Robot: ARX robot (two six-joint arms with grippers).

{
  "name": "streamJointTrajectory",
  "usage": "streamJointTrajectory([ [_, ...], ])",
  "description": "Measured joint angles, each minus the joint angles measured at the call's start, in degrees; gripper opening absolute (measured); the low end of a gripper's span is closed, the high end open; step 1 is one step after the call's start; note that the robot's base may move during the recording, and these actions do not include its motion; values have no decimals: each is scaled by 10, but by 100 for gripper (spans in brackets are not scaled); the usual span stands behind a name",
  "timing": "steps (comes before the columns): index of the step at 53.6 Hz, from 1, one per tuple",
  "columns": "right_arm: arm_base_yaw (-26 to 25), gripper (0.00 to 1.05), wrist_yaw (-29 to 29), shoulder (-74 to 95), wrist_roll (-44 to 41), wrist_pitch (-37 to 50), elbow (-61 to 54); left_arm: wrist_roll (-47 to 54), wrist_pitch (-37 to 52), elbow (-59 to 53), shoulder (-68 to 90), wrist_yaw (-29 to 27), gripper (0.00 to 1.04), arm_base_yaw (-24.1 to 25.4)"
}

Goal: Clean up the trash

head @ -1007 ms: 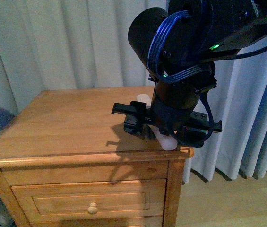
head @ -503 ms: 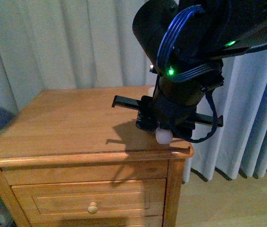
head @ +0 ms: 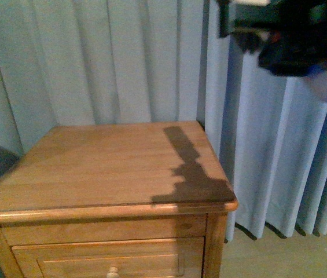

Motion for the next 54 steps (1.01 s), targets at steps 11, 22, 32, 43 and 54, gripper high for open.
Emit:
streamJointTrajectory([
  [11,-7,19,37,-235,-117,30,-129,0,0,0,0,0,28,0],
  [22,10,19,88,-363,-201,71,-200,0,0,0,0,0,28,0],
  [32,8,19,127,-416,-240,96,-236,-1,0,0,0,0,28,0],
  [43,7,19,127,-412,-249,96,-241,-1,0,-3,-2,0,27,0],
  [54,7,19,125,-414,-250,96,-242,-1,0,-4,-1,0,27,0],
])
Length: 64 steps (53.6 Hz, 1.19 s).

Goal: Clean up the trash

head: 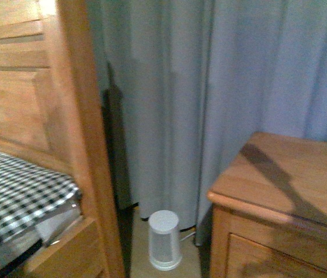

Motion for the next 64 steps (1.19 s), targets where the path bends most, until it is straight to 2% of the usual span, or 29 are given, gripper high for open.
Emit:
streamJointTrajectory([
  [58,2,19,-6,4,-4,0,-1,-1,0,0,-3,-7,27,2],
  [60,2,19,-5,4,-4,0,-1,-10,-19,5,2,-10,27,2],
  [64,2,19,0,3,-4,0,-1,-41,-212,80,31,-3,27,10],
])
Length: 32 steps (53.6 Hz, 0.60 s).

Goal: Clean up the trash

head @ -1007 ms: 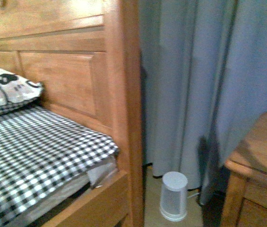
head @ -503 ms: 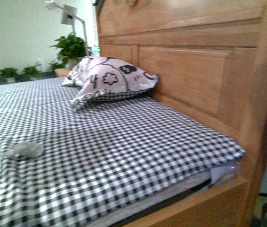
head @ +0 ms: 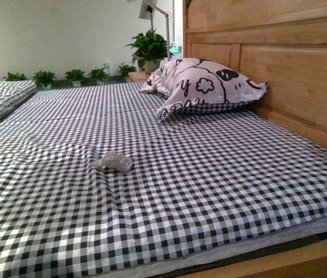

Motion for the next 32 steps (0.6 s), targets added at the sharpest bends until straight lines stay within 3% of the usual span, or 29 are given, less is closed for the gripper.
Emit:
streamJointTrajectory([
  [3,-2,19,3,-1,0,0,0,0,-133,49,34,39,27,33],
  [7,-1,19,3,-1,0,0,0,16,-198,65,74,88,27,68],
  [12,-1,19,-2,-2,0,0,0,86,-170,78,190,190,27,126],
  [18,-1,19,2,-2,0,0,0,176,-131,109,283,257,27,150],
  [32,-1,19,1,-2,0,0,0,313,-119,174,459,284,27,179],
])
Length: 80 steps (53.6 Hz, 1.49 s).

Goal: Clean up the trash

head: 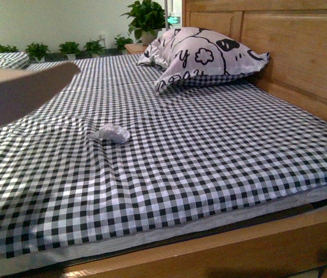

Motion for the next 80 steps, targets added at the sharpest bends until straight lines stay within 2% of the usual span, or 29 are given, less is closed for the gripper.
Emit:
streamJointTrajectory([
  [11,0,19,0,0,0,0,0,81,23,8,95,13,27,1],
  [34,0,19,0,0,0,0,0,169,96,33,229,-9,27,-27],
  [53,0,19,0,0,0,0,0,181,110,77,302,-14,27,-51],
  [80,0,19,0,0,0,0,0,179,95,79,320,-19,27,-53],
])
